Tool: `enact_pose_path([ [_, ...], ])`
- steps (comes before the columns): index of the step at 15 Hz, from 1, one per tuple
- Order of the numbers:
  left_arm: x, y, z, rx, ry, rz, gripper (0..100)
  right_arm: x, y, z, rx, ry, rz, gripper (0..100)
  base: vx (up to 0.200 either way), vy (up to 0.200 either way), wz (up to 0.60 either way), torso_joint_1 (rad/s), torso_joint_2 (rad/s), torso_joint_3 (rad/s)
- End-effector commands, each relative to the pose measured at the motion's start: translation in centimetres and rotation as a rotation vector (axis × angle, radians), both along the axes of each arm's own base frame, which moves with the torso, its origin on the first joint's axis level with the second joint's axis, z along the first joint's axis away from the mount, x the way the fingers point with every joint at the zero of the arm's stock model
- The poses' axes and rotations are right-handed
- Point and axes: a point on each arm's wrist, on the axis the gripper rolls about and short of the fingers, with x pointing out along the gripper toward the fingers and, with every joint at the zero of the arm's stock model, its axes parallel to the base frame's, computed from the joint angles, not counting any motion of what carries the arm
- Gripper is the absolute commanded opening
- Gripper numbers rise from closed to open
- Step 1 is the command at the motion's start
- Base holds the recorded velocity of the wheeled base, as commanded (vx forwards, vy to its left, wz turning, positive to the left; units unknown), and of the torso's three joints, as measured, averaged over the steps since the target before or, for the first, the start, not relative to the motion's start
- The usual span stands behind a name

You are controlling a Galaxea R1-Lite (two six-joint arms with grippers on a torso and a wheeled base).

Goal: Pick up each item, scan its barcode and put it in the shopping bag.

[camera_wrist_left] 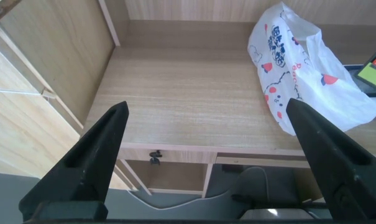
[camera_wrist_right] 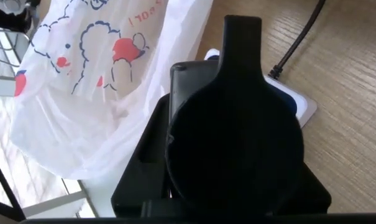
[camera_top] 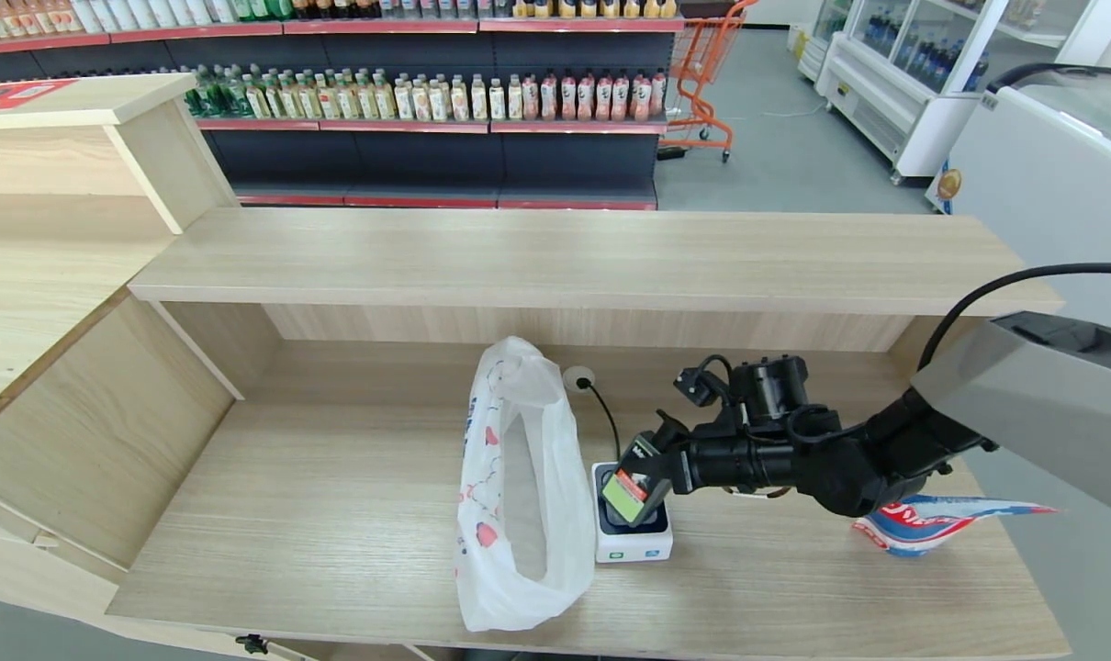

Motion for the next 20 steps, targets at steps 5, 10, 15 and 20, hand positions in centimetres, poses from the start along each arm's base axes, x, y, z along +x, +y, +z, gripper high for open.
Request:
enact_pose_path([
  [5,0.0,0.0,0.0,0.000,0.001,0.000,100,-4.2,-5.0,7.2,-0.090,-0.160,-0.289,0,0.000,0.000,0.00,0.000,0.00,0.000],
  [10,0.0,0.0,0.0,0.000,0.000,0.000,100,-8.7,-9.7,11.1,-0.062,-0.486,-0.364,0,0.000,0.000,0.00,0.000,0.00,0.000],
  [15,0.0,0.0,0.0,0.000,0.000,0.000,100,-11.1,-8.7,9.3,0.003,-0.538,-0.209,0,0.000,0.000,0.00,0.000,0.00,0.000],
  [20,0.0,0.0,0.0,0.001,0.001,0.000,100,-11.9,-6.8,8.5,0.008,-0.504,-0.130,0,0.000,0.000,0.00,0.000,0.00,0.000],
])
